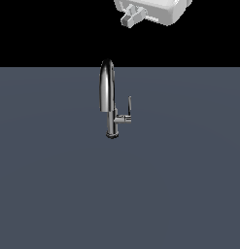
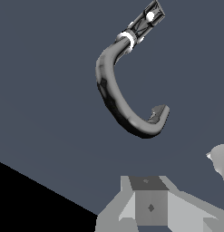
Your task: Turn on the faucet by rotating a designated handle.
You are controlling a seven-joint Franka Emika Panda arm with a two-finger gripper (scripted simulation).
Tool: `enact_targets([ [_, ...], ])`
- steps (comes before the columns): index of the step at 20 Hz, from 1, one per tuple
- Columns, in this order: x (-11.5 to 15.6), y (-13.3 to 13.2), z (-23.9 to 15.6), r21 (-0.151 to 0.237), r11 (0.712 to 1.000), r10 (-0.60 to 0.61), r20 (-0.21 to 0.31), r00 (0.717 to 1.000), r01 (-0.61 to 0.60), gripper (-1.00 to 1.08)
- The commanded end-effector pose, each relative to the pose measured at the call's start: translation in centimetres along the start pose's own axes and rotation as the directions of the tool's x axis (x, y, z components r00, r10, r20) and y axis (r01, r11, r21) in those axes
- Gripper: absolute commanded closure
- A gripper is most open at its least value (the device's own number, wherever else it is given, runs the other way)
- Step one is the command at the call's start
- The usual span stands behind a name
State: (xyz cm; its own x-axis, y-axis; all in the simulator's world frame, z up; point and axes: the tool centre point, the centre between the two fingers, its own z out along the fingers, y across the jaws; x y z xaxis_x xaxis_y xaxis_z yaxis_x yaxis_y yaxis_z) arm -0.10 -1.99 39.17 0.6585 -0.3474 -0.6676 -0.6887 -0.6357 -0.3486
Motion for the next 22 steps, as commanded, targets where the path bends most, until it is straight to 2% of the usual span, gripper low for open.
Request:
enact_targets([
  [1,1.8,-0.2,0.2,0.041,0.998,0.041,0.043,0.998,-0.043,1.08],
  [6,5.6,-0.4,0.9,0.121,0.983,0.121,0.137,0.983,-0.137,1.08],
  [11,9.7,-0.3,2.0,0.195,0.950,0.195,0.243,0.950,-0.245,1.08],
  [17,14.8,0.1,4.0,0.272,0.879,0.273,0.389,0.880,-0.393,1.08],
  [22,18.6,0.7,6.2,0.311,0.804,0.315,0.501,0.806,-0.507,1.08],
])
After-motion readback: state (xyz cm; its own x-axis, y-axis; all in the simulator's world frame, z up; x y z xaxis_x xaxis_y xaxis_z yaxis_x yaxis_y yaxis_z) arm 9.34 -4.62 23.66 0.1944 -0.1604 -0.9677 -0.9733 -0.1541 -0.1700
